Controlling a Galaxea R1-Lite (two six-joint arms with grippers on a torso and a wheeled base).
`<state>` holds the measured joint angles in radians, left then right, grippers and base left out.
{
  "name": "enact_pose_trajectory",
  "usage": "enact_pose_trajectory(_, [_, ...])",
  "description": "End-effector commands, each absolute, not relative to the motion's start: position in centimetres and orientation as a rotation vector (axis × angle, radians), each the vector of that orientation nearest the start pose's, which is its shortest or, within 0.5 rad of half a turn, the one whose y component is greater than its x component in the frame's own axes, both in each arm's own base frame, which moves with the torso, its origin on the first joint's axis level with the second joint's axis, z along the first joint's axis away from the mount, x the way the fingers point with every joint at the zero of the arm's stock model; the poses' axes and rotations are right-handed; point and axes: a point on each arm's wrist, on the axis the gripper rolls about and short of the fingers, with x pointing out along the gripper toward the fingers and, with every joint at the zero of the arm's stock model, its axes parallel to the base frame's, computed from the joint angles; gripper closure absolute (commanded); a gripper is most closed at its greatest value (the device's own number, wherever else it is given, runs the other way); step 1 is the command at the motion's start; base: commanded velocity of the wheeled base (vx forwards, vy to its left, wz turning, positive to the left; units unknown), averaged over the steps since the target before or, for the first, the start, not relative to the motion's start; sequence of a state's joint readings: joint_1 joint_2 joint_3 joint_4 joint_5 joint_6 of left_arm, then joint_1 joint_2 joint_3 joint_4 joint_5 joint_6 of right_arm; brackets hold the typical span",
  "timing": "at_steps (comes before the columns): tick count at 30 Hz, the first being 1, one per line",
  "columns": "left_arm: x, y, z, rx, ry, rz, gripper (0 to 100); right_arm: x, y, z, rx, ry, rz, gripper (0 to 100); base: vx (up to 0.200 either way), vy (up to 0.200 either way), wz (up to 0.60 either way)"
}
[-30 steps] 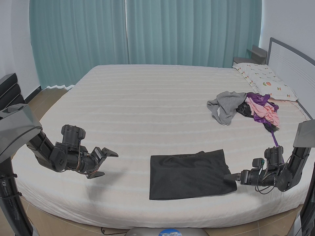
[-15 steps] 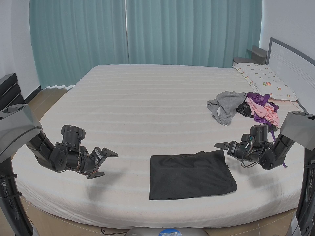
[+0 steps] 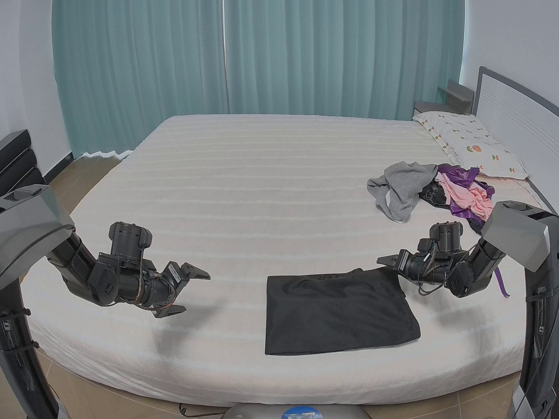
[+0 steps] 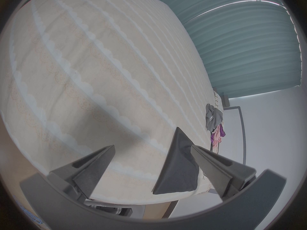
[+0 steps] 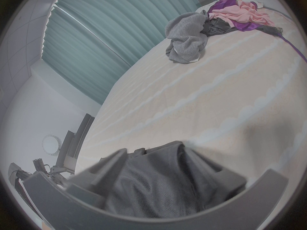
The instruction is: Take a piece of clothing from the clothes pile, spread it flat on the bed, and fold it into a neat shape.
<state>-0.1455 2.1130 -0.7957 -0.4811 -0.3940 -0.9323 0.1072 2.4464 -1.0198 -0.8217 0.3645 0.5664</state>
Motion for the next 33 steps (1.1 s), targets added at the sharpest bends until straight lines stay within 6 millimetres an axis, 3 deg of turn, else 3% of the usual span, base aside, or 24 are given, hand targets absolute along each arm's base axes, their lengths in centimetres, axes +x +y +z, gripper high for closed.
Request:
enact_pose_trajectory(1, [33.5,-5.8,3.2,-0.959,1.019,-0.080,0,41.1,5.0,-2.9,0.617,0.718,0.263,100,0.000,0.000,0.00])
enact_pose_trajectory(12, [33.5,-5.8,3.2,-0.959,1.019,-0.080,0,41.8,2.6,-2.9,0.635,0.689,0.213,100,0.000,0.000,0.00])
enact_pose_trajectory(33, [33.5,-5.8,3.2,-0.958,1.020,-0.082,0,42.5,2.0,-4.0,0.666,0.728,0.175,100,0.000,0.000,0.00])
